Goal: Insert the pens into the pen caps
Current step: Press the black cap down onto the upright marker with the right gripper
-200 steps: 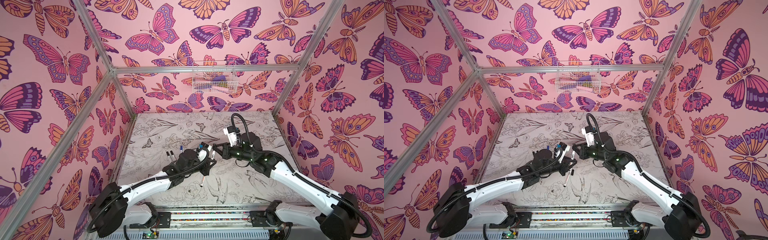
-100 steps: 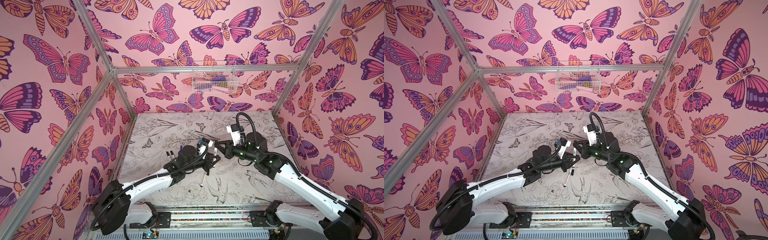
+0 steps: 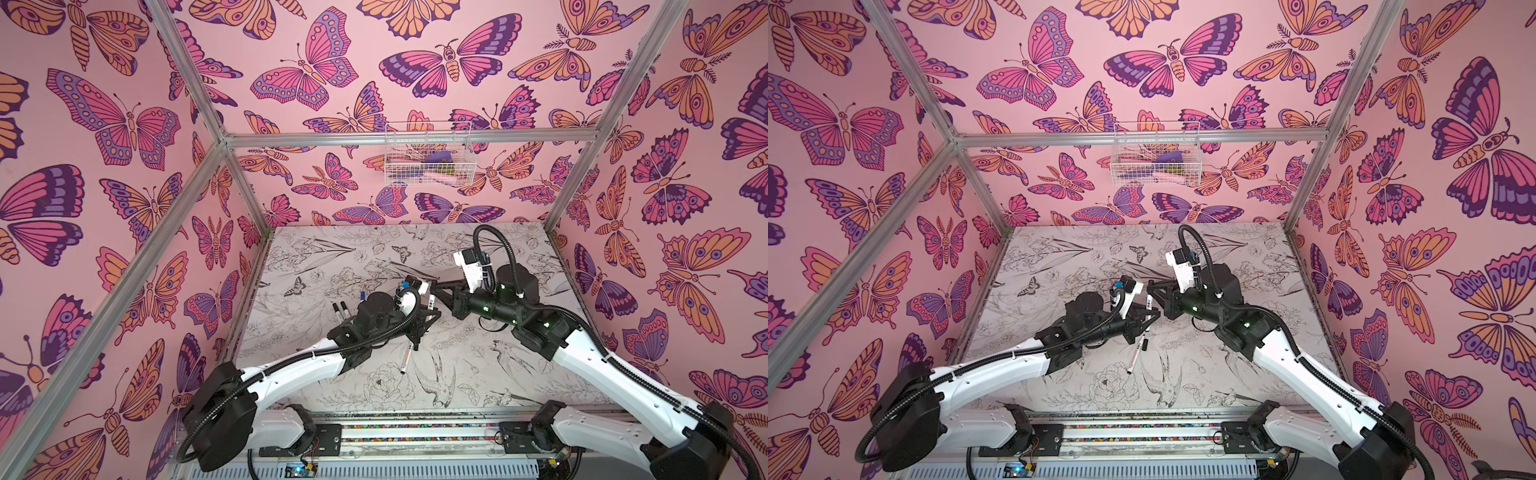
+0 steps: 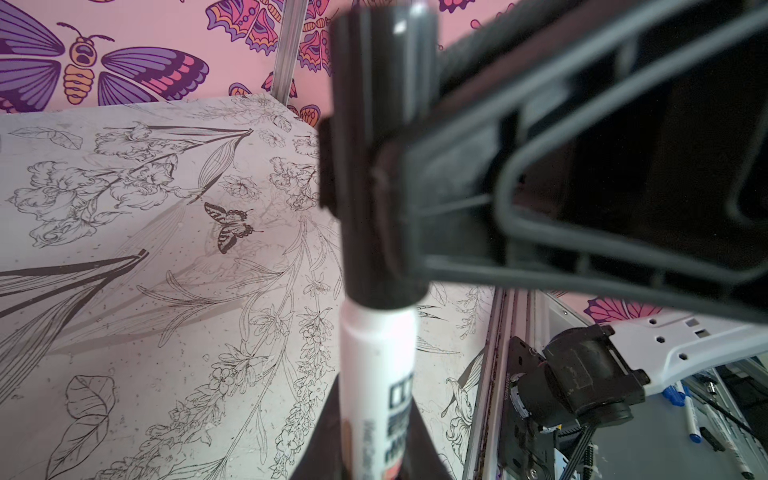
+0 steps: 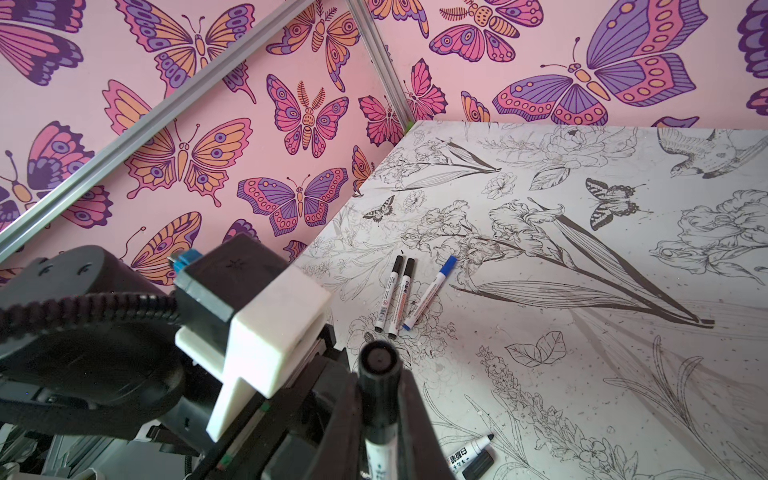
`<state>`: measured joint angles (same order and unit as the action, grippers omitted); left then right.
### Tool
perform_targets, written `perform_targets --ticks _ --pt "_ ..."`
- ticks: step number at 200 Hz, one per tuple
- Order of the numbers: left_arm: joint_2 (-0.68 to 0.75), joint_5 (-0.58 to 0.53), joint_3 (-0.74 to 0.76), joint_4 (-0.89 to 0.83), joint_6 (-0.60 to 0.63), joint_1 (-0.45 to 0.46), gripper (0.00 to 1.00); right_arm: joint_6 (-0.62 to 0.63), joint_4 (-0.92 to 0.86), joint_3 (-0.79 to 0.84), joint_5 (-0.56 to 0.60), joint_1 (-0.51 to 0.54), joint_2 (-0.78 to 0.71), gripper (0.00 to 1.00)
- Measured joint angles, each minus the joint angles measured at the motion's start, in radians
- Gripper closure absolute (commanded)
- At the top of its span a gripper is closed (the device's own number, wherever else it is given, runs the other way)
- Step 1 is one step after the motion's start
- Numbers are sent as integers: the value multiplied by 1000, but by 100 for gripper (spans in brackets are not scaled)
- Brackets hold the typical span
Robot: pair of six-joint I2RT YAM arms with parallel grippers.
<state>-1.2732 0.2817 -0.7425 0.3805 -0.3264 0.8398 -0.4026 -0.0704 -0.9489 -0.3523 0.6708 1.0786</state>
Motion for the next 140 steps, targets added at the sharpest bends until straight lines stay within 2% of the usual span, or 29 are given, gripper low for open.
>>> perform_targets --ticks 140 --pt "16 -200 0 0 204 69 100 68 -109 -75 -16 11 0 95"
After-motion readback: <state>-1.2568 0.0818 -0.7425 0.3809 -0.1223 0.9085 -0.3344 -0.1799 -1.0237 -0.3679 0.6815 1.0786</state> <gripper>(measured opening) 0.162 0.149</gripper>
